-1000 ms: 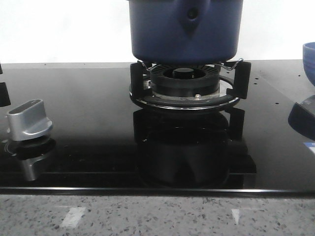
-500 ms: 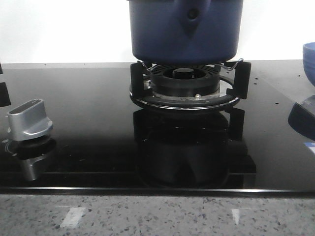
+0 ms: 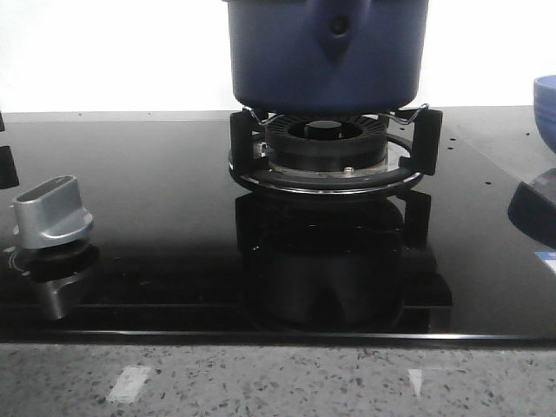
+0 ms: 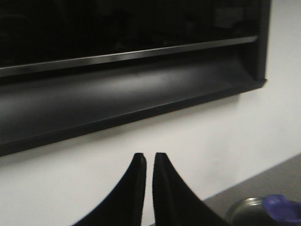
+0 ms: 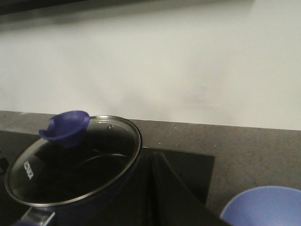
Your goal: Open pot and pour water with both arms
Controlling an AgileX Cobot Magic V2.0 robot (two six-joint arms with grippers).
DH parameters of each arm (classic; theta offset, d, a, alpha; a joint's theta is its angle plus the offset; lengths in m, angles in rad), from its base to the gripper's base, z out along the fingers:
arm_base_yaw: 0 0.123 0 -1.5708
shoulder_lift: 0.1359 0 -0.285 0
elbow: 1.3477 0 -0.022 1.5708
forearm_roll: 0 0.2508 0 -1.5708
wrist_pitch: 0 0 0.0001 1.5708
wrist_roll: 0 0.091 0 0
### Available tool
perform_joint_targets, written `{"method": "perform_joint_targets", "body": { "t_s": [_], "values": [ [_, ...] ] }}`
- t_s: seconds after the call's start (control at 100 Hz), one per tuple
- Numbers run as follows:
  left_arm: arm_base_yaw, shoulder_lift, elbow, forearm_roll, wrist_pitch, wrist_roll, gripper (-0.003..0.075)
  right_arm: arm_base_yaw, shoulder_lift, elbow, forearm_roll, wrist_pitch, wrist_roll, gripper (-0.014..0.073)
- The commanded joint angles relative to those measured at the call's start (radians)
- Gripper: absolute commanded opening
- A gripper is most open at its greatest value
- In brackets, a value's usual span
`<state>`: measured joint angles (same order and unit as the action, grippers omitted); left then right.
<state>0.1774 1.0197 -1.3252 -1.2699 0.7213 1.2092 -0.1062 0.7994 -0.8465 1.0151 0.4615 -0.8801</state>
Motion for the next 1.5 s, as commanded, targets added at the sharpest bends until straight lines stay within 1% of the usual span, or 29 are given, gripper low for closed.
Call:
{"method": "perform_joint_targets", "body": {
  "t_s": [0.0, 0.12, 0.23, 0.39, 0.53, 0.64, 0.74, 1.38, 1.45, 1.49],
  "values": [
    [-0.035, -0.129, 0.152, -0.106, -0.201, 0.123, -0.002, 0.005, -0.089, 0.05, 0.049, -0.078, -0.093, -0.0052],
    [-0.121, -0.294, 0.396, -0.136, -0.314, 0.227, -0.002, 0.005, -0.209, 0.173, 0.049, -0.078, -0.14, -0.0052],
    [-0.18, -0.457, 0.626, -0.149, -0.385, 0.231, -0.002, 0.007, -0.336, 0.304, 0.049, -0.096, -0.149, -0.0052],
    [-0.192, -0.7, 0.907, -0.207, -0.45, 0.231, -0.002, 0.007, -0.514, 0.477, 0.051, -0.131, -0.149, -0.0052],
    [-0.192, -0.871, 1.043, -0.275, -0.45, 0.231, -0.002, 0.007, -0.601, 0.554, 0.077, -0.132, -0.149, -0.0052],
    [-0.192, -0.959, 1.08, -0.362, -0.448, 0.231, -0.002, 0.007, -0.615, 0.565, 0.09, -0.132, -0.149, -0.0052],
    [-0.192, -1.004, 1.084, -0.362, -0.448, 0.231, -0.002, 0.007, -0.615, 0.565, 0.09, -0.132, -0.149, -0.0052],
    [-0.192, -1.009, 1.087, -0.362, -0.465, 0.231, -0.002, 0.007, -0.615, 0.565, 0.09, -0.132, -0.149, -0.0052],
    [-0.192, -1.009, 1.087, -0.318, -0.474, 0.216, -0.002, 0.007, -0.615, 0.565, 0.09, -0.132, -0.149, -0.0052],
    [-0.191, -1.007, 1.087, -0.224, -0.482, 0.16, -0.002, 0.007, -0.615, 0.565, 0.09, -0.132, -0.149, -0.0052]
  ]
}}
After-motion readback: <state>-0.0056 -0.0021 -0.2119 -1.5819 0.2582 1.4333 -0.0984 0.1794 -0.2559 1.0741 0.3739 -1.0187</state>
